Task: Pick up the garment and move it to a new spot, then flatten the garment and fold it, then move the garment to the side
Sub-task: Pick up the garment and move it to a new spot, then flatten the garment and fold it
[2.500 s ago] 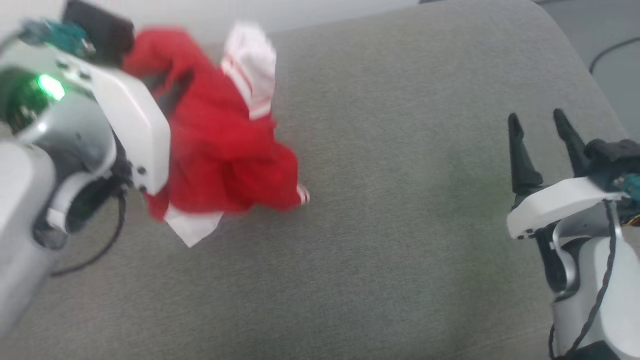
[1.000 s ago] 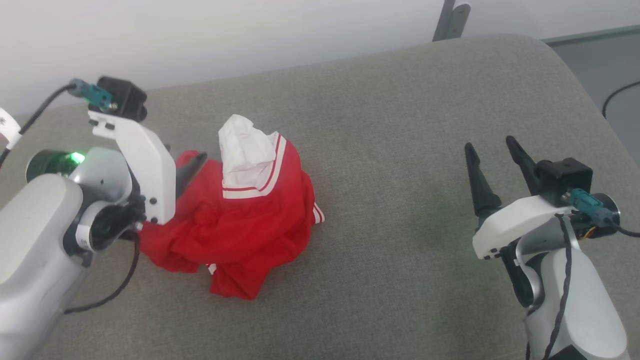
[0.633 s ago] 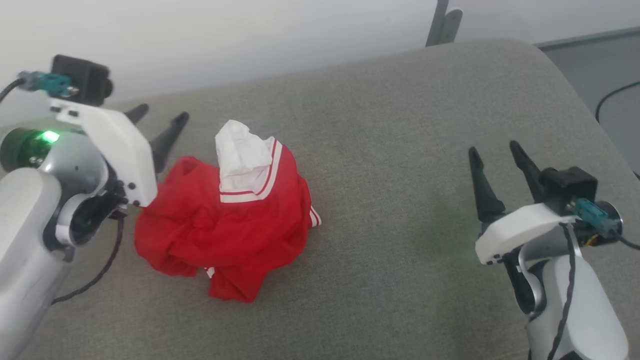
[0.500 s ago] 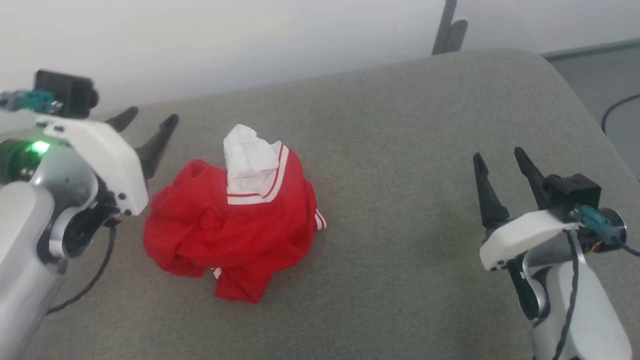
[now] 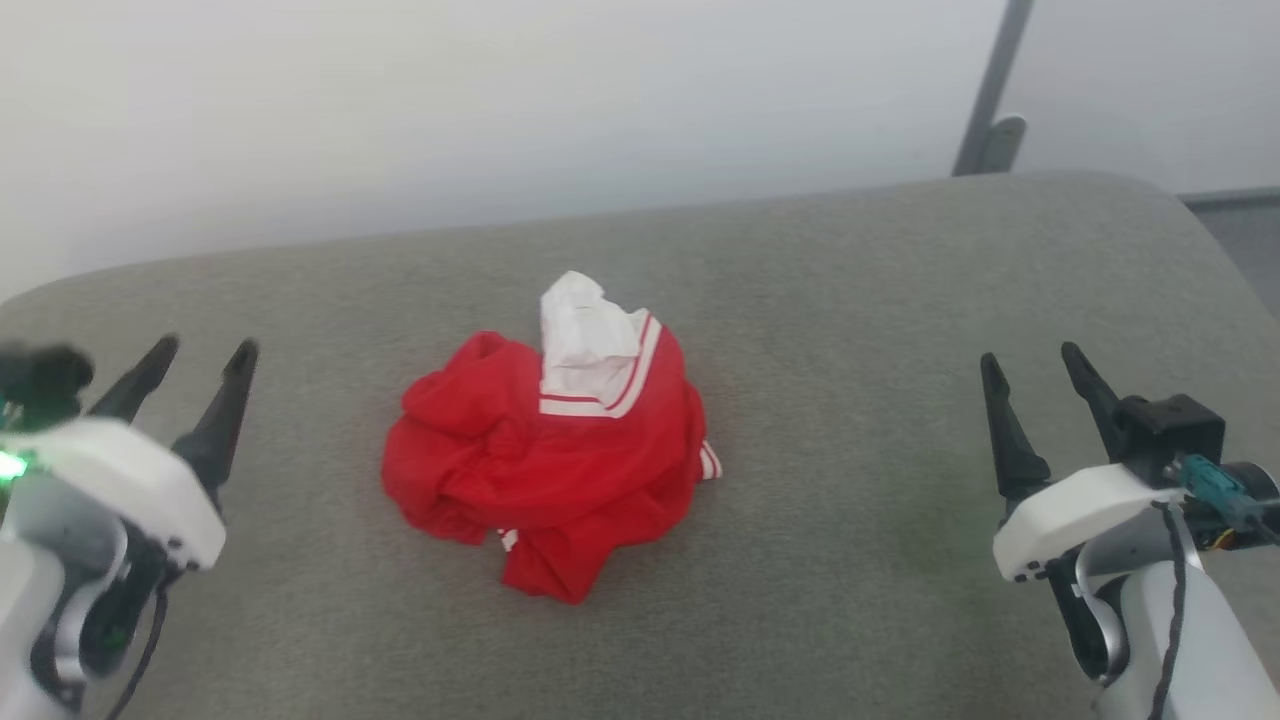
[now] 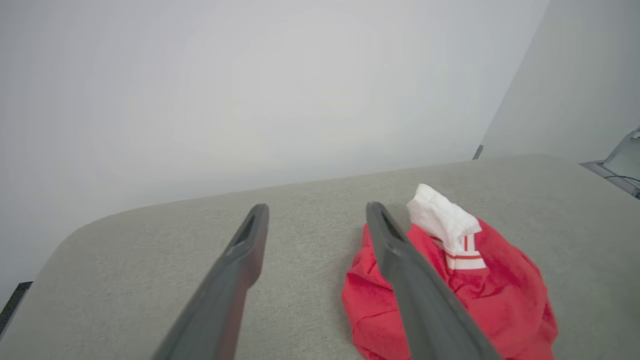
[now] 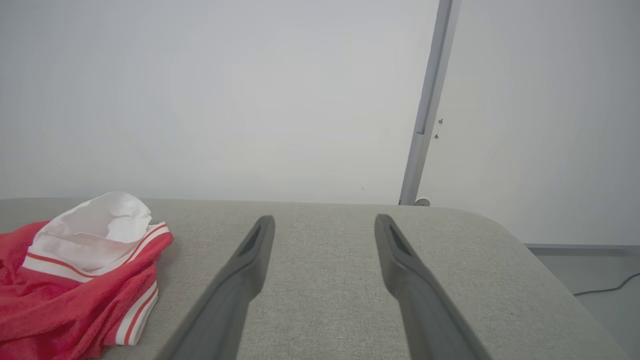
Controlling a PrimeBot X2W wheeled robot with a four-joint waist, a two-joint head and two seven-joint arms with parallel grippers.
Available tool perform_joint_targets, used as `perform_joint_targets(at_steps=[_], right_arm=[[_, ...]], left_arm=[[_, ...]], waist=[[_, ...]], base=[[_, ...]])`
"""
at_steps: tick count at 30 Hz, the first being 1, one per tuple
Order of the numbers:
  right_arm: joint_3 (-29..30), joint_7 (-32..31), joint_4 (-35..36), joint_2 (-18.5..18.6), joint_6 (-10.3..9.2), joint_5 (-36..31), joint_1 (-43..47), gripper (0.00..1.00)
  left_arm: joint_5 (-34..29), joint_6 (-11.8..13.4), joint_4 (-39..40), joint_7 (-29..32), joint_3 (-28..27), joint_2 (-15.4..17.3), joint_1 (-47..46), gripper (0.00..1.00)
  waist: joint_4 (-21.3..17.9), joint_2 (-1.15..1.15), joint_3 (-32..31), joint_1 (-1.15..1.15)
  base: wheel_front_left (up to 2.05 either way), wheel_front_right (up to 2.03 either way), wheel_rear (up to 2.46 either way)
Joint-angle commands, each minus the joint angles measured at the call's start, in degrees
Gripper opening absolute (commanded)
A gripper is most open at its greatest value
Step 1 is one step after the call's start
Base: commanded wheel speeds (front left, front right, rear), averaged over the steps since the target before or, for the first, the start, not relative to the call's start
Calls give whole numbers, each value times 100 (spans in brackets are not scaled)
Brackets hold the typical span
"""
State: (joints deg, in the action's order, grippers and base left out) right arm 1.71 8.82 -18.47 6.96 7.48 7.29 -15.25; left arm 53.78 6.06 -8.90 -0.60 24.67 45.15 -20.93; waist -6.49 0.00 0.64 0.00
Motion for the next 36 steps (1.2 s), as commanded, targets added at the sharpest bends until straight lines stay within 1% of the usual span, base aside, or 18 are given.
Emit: perform_joint_targets(at_steps=[1,5,6,11,19,22,29,34,36], right_arm=[[-9,38,-16,19,3,24,67,100],[-30,89,-99,141,3,59,103,100],[-22,87,-126,156,3,64,118,100],[4,151,-220,217,3,87,178,100],[57,197,-323,285,3,127,280,100],[88,225,-342,290,3,139,304,100],[146,267,-375,268,3,142,353,100],[163,282,-378,243,3,138,369,100],[160,281,-381,240,3,132,367,100]], left_arm=[[10,37,1,-90,-33,4,105,100],[40,46,-101,-546,-172,47,583,100],[100,73,-118,-642,-211,5,683,100],[170,138,-218,-1090,-404,21,1173,100],[136,133,-372,-1415,-795,-104,1778,100],[111,67,-439,-1450,-1016,-202,1956,100],[-70,-212,-653,-1470,-1550,-439,2237,100],[-284,-396,-729,-1461,-1829,-594,2333,100],[-305,-426,-735,-1461,-1855,-616,2339,100]], waist=[[104,0,-59,0],[305,0,-128,0],[353,0,-150,0],[532,0,-247,0],[711,0,-353,0],[745,0,-368,0],[793,0,-386,0],[804,0,-387,0],[804,0,-386,0]], base=[[0,0,0],[0,0,0],[0,0,0],[0,0,0],[0,0,0],[0,0,0],[0,0,0],[0,0,0],[0,0,0]])
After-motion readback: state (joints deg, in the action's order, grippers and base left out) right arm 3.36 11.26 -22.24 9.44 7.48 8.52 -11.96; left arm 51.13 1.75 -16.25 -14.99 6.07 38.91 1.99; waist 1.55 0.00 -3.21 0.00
